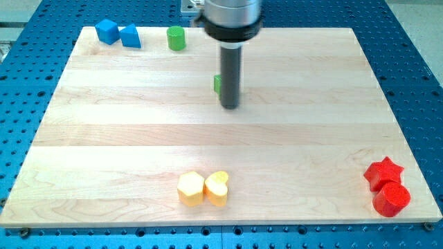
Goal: Place the green star diagonally to the cube
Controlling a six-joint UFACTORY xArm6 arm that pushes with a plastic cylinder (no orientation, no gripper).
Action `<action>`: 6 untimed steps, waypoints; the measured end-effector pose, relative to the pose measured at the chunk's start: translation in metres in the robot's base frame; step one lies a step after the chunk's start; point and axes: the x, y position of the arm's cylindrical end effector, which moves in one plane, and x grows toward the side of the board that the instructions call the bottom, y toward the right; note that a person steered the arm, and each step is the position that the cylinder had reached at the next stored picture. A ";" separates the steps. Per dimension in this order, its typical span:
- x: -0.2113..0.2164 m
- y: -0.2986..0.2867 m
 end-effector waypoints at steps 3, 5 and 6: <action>-0.050 -0.108; -0.080 -0.092; -0.080 -0.167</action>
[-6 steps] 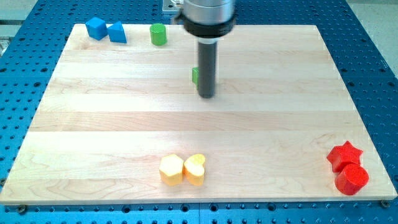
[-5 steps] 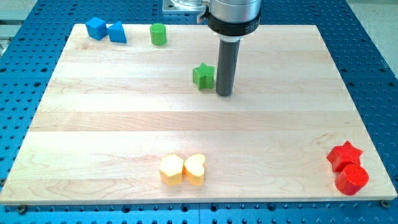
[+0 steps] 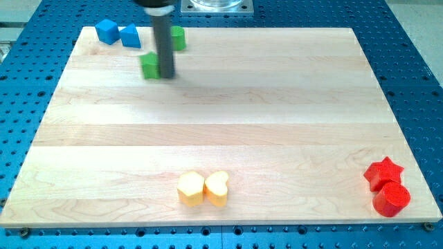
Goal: Place the green star diagonally to the cube
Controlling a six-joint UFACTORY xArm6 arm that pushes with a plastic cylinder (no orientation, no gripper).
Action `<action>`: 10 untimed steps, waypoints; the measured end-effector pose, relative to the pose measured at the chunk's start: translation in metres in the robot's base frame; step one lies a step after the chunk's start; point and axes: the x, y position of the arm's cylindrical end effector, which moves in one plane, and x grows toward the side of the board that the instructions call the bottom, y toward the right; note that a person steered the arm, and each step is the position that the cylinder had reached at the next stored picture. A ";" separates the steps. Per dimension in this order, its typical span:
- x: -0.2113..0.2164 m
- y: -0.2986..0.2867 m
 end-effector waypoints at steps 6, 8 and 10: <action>0.042 0.029; 0.131 0.038; 0.200 0.113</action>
